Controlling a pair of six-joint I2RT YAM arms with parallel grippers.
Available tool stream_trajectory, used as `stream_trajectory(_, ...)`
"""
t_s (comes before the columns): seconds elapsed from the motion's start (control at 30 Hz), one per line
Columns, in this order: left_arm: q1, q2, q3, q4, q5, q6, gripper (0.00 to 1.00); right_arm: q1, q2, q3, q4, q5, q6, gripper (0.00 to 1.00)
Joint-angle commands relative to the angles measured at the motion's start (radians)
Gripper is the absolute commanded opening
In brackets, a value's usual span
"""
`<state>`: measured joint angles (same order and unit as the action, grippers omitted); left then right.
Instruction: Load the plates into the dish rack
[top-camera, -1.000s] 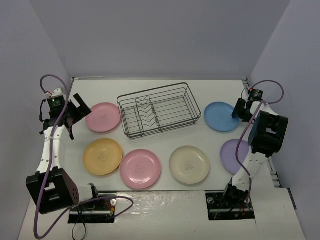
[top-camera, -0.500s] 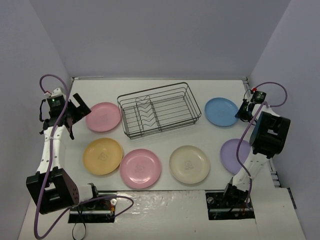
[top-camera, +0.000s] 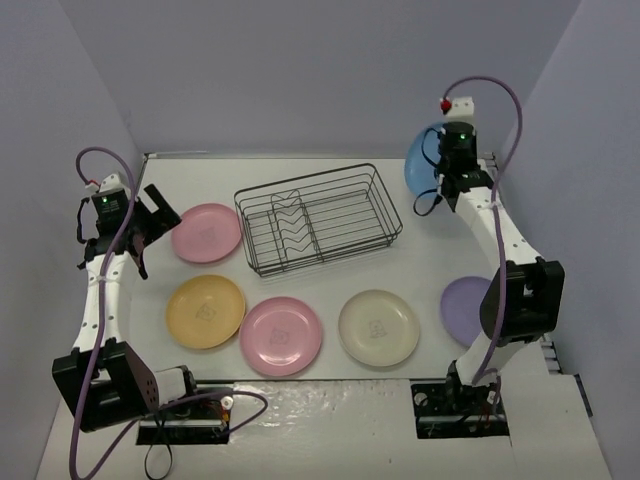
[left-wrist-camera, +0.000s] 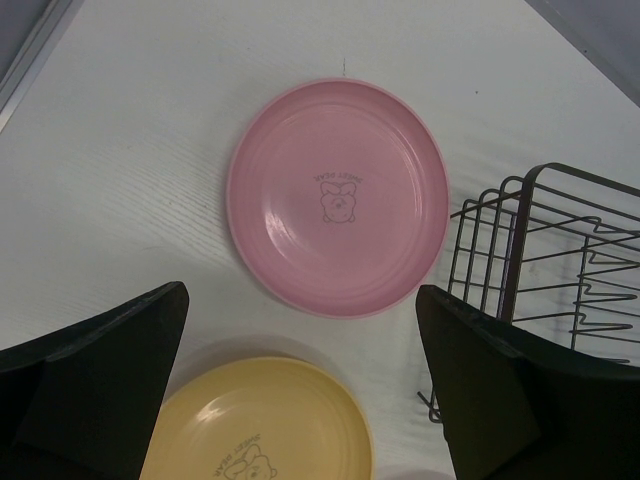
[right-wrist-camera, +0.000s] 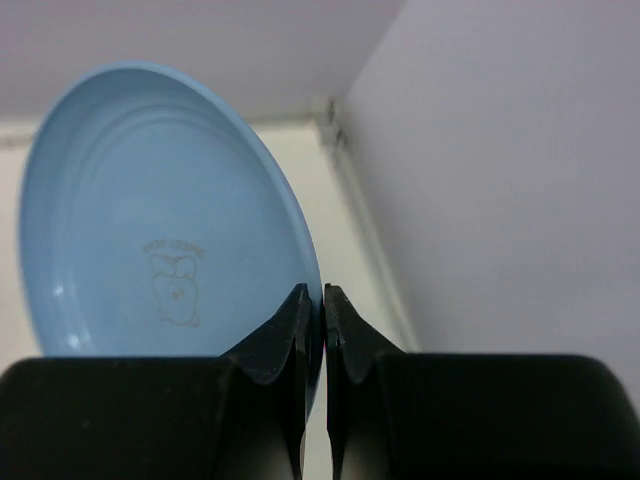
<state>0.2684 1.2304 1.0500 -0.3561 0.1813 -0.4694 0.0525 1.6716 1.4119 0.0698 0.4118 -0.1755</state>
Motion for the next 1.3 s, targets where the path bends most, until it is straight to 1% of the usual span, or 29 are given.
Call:
stream_trajectory(0.0,-0.008,-0.039,0.048,0.034,-0.015,-0.005,0.97,0.206,-0.024,0.172,0.452,0.490,-0.390,0.00)
stream_trajectory(0.03,-0.009,-0.042,0.048,0.033,-0.020,-0.005,0.97,0.246,-0.013,0.178,0.520,0.511,-0.458,0.00)
stream_trajectory(0.1,-0.010,-0.052,0.046,0.036,-0.019,-0.005,0.97,0.315,0.005,0.170,0.756,0.491,-0.716,0.00)
stream_trajectory(0.13,-0.011,-0.055,0.045,0.040,-0.016,-0.005,0.97,0.348,0.017,0.173,0.831,0.485,-0.808,0.00)
stream_trajectory(0.2,-0.013,-0.061,0.042,0.049,-0.001,-0.009,0.97,0.418,0.063,0.232,0.851,0.429,-0.926,0.00)
stream_trajectory(0.23,-0.014,-0.064,0.040,0.054,0.006,-0.010,0.97,0.439,0.079,0.258,0.849,0.382,-0.940,0.00)
stream_trajectory(0.27,-0.015,-0.066,0.039,0.059,0.012,-0.011,0.97,0.459,0.094,0.281,0.844,0.332,-0.954,0.00)
stream_trajectory(0.33,-0.017,-0.068,0.038,0.068,0.023,-0.014,0.97,0.479,0.089,0.274,0.763,0.149,-0.966,0.00)
stream_trajectory(0.47,-0.018,-0.078,0.033,0.077,0.040,-0.014,0.97,0.480,0.046,0.214,0.528,-0.391,-1.058,0.00)
stream_trajectory(0.53,-0.020,-0.080,0.032,0.080,0.041,-0.014,0.97,0.487,0.061,0.255,0.475,-0.537,-1.061,0.00)
stream_trajectory(0.6,-0.019,-0.078,0.037,0.079,0.042,-0.012,0.97,0.498,0.091,0.303,0.407,-0.628,-1.059,0.00)
stream_trajectory(0.63,-0.020,-0.077,0.040,0.076,0.040,-0.011,0.97,0.503,0.100,0.303,0.408,-0.671,-1.082,0.00)
stream_trajectory(0.73,-0.018,-0.077,0.042,0.068,0.031,-0.006,0.97,0.532,0.125,0.289,0.420,-0.731,-1.111,0.00)
stream_trajectory(0.87,-0.018,-0.074,0.048,0.062,0.026,0.001,0.97,0.549,0.152,0.305,0.356,-0.842,-1.124,0.00)
stream_trajectory(1.03,-0.018,-0.072,0.048,0.058,0.018,0.003,0.97,0.586,0.226,0.329,0.332,-0.840,-1.187,0.00)
stream_trajectory(1.13,-0.017,-0.064,0.056,0.042,0.002,0.008,0.97,0.591,0.275,0.402,0.267,-0.853,-1.208,0.00)
stream_trajectory(1.27,-0.017,-0.052,0.067,0.029,-0.008,0.015,0.97,0.595,0.320,0.434,0.280,-0.844,-1.234,0.00)
